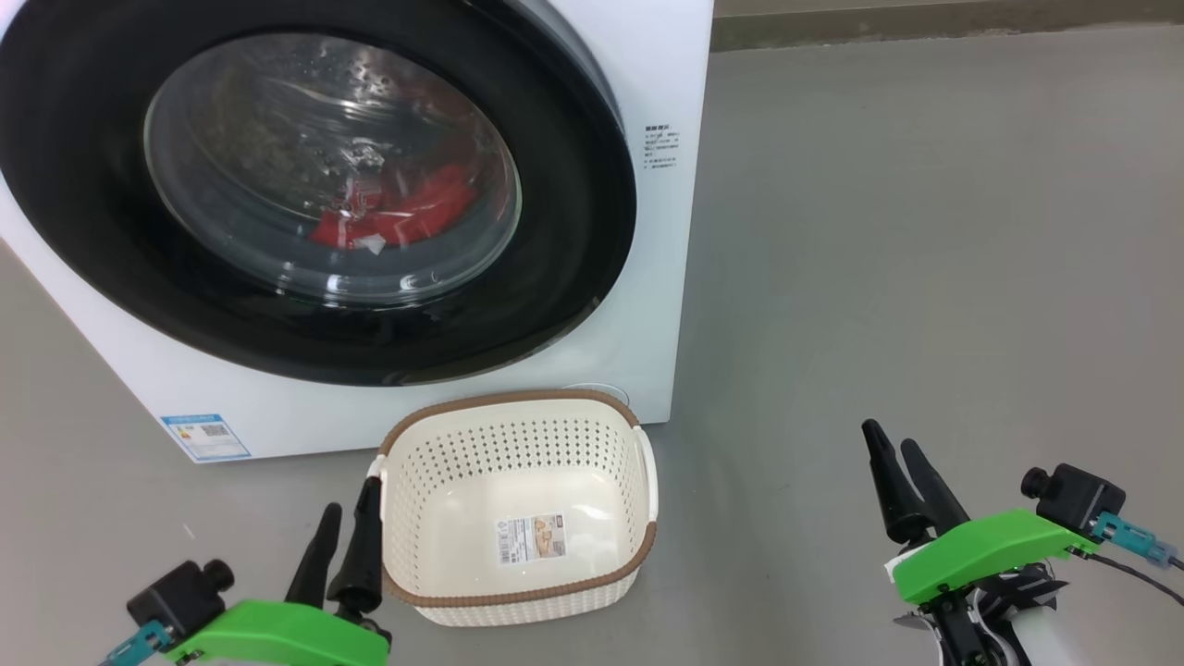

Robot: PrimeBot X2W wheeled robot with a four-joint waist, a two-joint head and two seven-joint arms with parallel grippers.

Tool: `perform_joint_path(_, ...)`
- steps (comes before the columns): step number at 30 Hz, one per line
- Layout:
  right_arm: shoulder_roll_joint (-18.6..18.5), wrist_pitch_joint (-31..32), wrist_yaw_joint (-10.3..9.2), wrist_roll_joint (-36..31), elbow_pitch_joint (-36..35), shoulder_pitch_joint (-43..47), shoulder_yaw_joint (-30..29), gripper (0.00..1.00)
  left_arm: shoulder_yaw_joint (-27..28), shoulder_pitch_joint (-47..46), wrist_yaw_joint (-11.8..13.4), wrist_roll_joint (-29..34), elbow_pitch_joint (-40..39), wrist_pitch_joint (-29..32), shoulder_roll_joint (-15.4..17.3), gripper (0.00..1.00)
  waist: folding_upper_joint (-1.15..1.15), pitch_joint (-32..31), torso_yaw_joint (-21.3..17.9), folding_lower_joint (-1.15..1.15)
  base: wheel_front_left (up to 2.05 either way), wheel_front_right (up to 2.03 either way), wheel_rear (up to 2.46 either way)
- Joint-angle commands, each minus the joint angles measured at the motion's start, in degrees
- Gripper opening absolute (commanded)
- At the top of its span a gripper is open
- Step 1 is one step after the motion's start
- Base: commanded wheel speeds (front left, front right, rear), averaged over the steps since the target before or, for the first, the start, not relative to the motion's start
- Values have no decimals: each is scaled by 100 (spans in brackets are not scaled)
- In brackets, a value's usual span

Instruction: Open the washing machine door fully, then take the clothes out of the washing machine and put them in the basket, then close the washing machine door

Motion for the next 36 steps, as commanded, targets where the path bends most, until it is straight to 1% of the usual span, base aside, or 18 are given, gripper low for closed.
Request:
perform_joint_path(1,-58,-74,-2,-144,-97,-326,100,100,65,-283,31,150,-161,-64,99,100,0,4,-6,-1,0,0,0)
perform_joint_path(6,-64,-158,-2,-506,-40,-431,166,100,3,-356,110,559,-156,-149,106,100,0,22,-17,-1,0,0,0)
perform_joint_path(8,-68,-209,-3,-665,-38,-480,139,100,-29,-397,153,835,-143,-200,110,100,0,30,-17,-1,0,0,0)
perform_joint_path(20,-84,-410,-3,-1514,40,-669,231,100,-92,-554,254,1614,-89,-403,127,100,0,35,23,-1,0,0,0)
perform_joint_path(36,-105,-663,-4,-2471,202,-879,429,100,-216,-720,346,2525,79,-657,147,100,0,-20,11,-1,0,0,0)
